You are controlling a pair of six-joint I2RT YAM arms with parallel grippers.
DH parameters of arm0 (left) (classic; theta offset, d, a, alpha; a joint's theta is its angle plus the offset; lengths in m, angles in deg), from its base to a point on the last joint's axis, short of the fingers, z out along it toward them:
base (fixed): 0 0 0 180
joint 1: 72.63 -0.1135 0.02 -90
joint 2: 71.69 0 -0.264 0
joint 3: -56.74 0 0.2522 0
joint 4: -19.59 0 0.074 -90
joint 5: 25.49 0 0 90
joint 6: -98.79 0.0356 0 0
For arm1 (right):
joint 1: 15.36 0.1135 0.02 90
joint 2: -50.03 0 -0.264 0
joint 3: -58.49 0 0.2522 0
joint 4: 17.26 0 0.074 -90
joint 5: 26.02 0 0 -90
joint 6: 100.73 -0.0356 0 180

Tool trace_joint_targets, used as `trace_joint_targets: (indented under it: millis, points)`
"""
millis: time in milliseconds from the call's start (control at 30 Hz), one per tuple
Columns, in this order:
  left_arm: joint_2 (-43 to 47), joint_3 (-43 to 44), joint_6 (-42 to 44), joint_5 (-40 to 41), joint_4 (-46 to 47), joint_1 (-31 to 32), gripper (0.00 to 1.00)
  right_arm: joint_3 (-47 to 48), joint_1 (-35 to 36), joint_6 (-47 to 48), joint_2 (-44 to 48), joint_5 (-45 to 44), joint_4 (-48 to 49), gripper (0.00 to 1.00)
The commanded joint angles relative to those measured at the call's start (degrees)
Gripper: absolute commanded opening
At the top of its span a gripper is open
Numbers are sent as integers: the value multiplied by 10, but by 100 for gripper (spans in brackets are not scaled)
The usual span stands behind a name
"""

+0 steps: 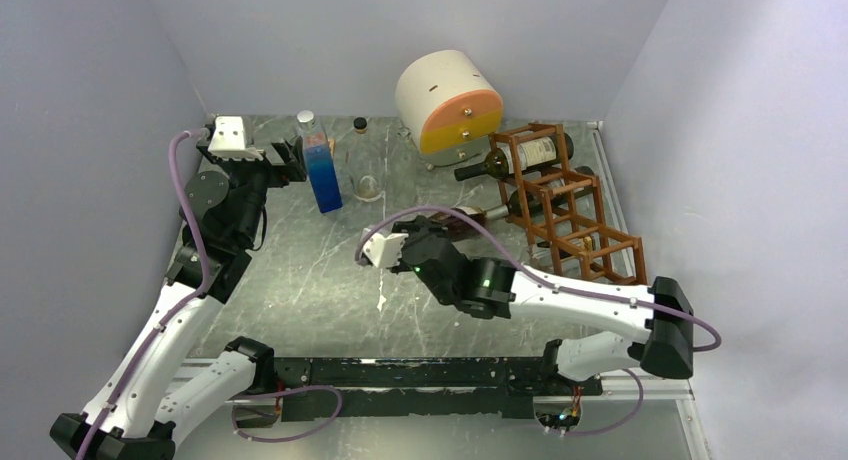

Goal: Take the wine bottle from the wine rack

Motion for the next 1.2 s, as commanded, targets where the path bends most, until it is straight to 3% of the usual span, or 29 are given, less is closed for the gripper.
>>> trace_joint_targets:
  millis: [0,200,500,700,1167]
  points:
    - [-1,8,-5,-1,11,2,94,81,-25,-7,70,1,31,0]
    - [-5,11,-8,-9,8,2,94,150,-99,-121,87,150,-45,0]
    - [-8,12,-10,-10,6,2,94,171,-219,-238,63,341,0,0]
    - [-9,14,-10,-7,4,2,94,173,-266,-308,31,388,73,0]
    - [-6,13,-12,-1,5,2,94,277,-269,-372,-144,480,229,0]
